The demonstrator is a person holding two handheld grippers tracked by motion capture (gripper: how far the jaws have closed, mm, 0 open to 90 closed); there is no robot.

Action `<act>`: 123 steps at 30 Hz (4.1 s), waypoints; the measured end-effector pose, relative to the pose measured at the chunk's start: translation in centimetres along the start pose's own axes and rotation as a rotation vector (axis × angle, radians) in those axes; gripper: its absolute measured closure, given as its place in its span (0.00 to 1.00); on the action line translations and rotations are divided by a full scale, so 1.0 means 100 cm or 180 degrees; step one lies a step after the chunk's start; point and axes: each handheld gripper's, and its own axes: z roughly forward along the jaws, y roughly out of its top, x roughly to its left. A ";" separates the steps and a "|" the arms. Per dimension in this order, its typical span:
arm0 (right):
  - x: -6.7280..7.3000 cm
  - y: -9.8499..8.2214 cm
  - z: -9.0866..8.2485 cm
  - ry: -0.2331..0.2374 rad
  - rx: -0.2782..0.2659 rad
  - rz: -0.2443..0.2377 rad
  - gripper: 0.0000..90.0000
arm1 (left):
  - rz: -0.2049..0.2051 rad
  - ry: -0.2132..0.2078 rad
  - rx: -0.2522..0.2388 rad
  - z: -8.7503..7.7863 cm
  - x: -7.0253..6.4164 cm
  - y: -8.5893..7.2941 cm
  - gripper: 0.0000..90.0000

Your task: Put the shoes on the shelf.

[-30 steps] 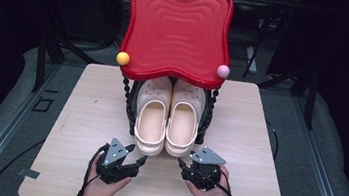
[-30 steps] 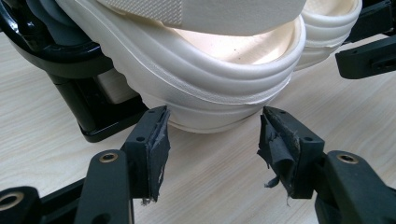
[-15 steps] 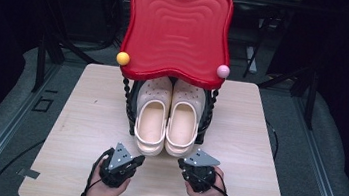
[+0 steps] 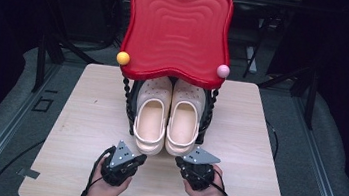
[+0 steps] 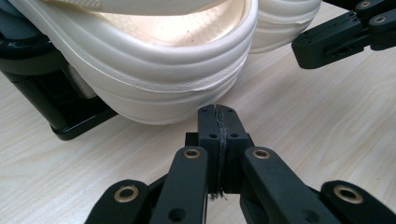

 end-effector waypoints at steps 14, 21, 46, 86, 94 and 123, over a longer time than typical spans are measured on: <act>-0.022 0.005 -0.011 -0.0232 0.0047 0.0041 1.00 | -0.0011 0.0127 -0.0013 -0.004 0.016 0.015 1.00; -0.029 0.014 -0.012 -0.0330 0.0117 -0.0038 1.00 | -0.0029 0.0149 -0.0020 0.004 0.020 0.025 1.00; -0.044 0.045 0.004 -0.0494 0.0069 -0.0035 1.00 | -0.0060 0.0329 -0.0029 0.020 0.041 0.062 1.00; -0.049 0.067 0.048 -0.0391 0.0112 0.0125 1.00 | -0.0117 0.0360 0.0219 0.062 0.052 0.068 1.00; -0.048 0.065 0.049 -0.0399 0.0076 0.0143 0.98 | -0.0103 0.0363 0.0169 0.061 0.050 0.066 0.98; -0.042 0.015 -0.015 -0.0443 -0.0111 0.0113 0.59 | -0.0170 0.0264 -0.0255 -0.008 0.056 0.010 0.54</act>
